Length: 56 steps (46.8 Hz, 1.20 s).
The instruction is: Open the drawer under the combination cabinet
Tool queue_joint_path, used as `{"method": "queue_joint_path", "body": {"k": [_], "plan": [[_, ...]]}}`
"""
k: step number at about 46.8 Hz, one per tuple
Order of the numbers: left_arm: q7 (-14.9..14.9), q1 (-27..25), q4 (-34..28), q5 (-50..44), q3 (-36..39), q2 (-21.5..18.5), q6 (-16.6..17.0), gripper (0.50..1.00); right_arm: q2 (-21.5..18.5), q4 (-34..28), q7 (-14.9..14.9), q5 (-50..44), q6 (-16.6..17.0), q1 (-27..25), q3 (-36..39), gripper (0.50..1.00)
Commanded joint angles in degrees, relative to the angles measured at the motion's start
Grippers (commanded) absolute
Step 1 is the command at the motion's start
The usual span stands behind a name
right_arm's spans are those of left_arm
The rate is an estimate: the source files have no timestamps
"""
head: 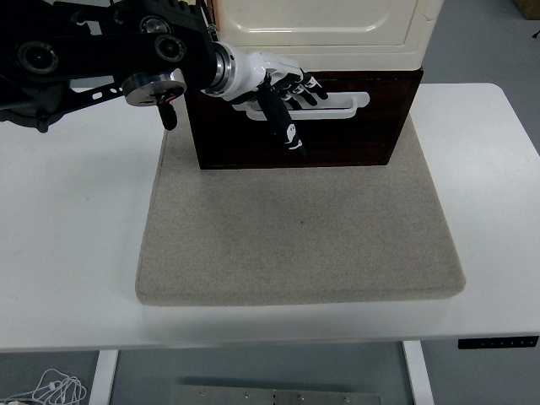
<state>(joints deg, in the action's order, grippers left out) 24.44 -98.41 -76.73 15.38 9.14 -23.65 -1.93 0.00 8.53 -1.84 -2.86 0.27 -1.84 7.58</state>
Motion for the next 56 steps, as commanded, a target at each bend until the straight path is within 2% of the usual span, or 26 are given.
{"method": "queue_joint_path", "body": {"k": [1, 18, 24, 30, 36, 43, 51, 56], "plan": [[0.0, 0.3, 0.0, 0.1, 0.0, 0.0, 0.0, 1.0, 0.0, 0.0, 0.0, 0.0, 0.0, 0.0, 0.0, 0.926], [0.0, 0.9, 0.4, 0.7, 0.0, 0.0, -0.4, 1.0, 0.0, 0.0, 0.0, 0.0, 0.0, 0.0, 0.1, 0.926], [-0.1, 0.9, 0.4, 0.7, -0.1, 0.0, -2.5, 1.0, 0.0, 0.0, 0.0, 0.0, 0.0, 0.0, 0.1, 0.926], [-0.1, 0.9, 0.8, 0.7, -0.1, -0.1, -3.3, 1.0, 0.0, 0.0, 0.0, 0.0, 0.0, 0.0, 0.1, 0.926], [-0.1, 0.6, 1.2, 0.7, -0.2, 0.0, -5.9, 1.0, 0.0, 0.0, 0.0, 0.1, 0.0, 0.0, 0.1, 0.926], [-0.2, 0.3, 1.2, 0.7, -0.2, -0.1, -6.6, 1.0, 0.0, 0.0, 0.0, 0.0, 0.0, 0.0, 0.0, 0.926], [-0.2, 0.3, 1.3, 0.7, -0.6, -0.1, -9.5, 1.0, 0.0, 0.0, 0.0, 0.0, 0.0, 0.0, 0.0, 0.926], [-0.2, 0.3, 1.1, 0.7, -0.7, -0.1, -9.8, 1.0, 0.0, 0.0, 0.0, 0.0, 0.0, 0.0, 0.0, 0.926]]}}
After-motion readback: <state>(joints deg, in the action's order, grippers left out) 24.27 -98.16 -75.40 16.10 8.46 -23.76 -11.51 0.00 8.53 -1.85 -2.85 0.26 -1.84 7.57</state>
